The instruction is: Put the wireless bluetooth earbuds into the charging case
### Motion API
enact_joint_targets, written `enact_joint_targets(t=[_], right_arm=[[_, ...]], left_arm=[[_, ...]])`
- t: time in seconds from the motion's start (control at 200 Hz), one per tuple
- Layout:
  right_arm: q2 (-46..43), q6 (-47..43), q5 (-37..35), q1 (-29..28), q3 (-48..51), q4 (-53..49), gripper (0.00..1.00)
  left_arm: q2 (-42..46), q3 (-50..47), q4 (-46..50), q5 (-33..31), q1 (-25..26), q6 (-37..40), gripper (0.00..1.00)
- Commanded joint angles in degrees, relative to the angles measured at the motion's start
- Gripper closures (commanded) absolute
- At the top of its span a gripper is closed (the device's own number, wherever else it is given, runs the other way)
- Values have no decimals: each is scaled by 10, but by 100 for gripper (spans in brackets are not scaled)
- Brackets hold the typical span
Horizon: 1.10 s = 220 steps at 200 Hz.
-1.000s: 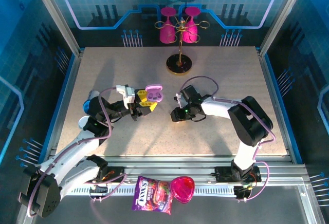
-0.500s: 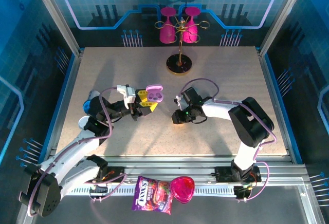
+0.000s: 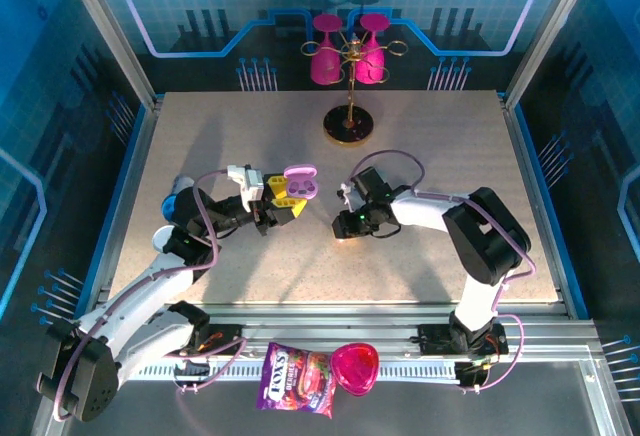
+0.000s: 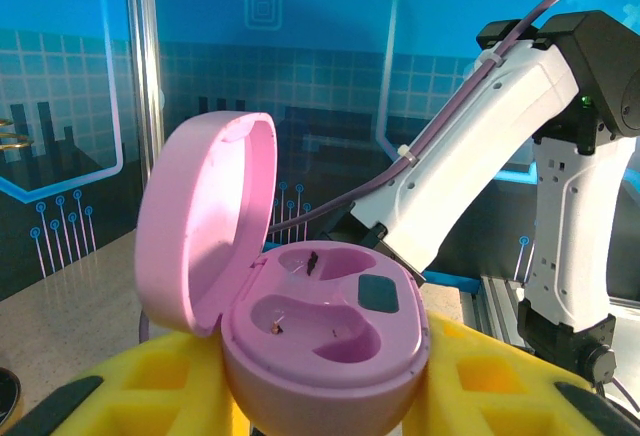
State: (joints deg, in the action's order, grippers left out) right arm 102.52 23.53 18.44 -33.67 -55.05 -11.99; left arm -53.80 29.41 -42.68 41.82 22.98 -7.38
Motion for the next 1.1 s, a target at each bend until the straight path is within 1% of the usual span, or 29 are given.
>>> enact_joint_targets(t=[0.0, 0.225, 0.305, 0.4, 0.67, 0.76, 0.836, 1.096], right_arm=[[16, 0, -8, -3, -17, -23, 75], [12, -1, -23, -7, -20, -43, 79], [13, -3, -31, -8, -24, -54, 82], [5, 0, -36, -9, -24, -57, 83], [-45, 9, -51, -10, -17, -59, 83], [-55, 9, -59, -10, -14, -61, 80], [-49, 9, -66, -10, -16, -68, 78], [-13, 3, -110, -17, -31, -117, 79]], left_arm=[[5, 6, -16, 11, -2, 2, 73], [6, 5, -15, 10, -3, 3, 73], [6, 5, -16, 10, -2, 3, 73], [7, 5, -16, 9, -2, 3, 73], [7, 4, -16, 8, -2, 3, 73], [5, 5, -17, 8, -2, 3, 73], [5, 5, -18, 9, -2, 3, 73], [10, 3, -15, 8, -3, 3, 73]])
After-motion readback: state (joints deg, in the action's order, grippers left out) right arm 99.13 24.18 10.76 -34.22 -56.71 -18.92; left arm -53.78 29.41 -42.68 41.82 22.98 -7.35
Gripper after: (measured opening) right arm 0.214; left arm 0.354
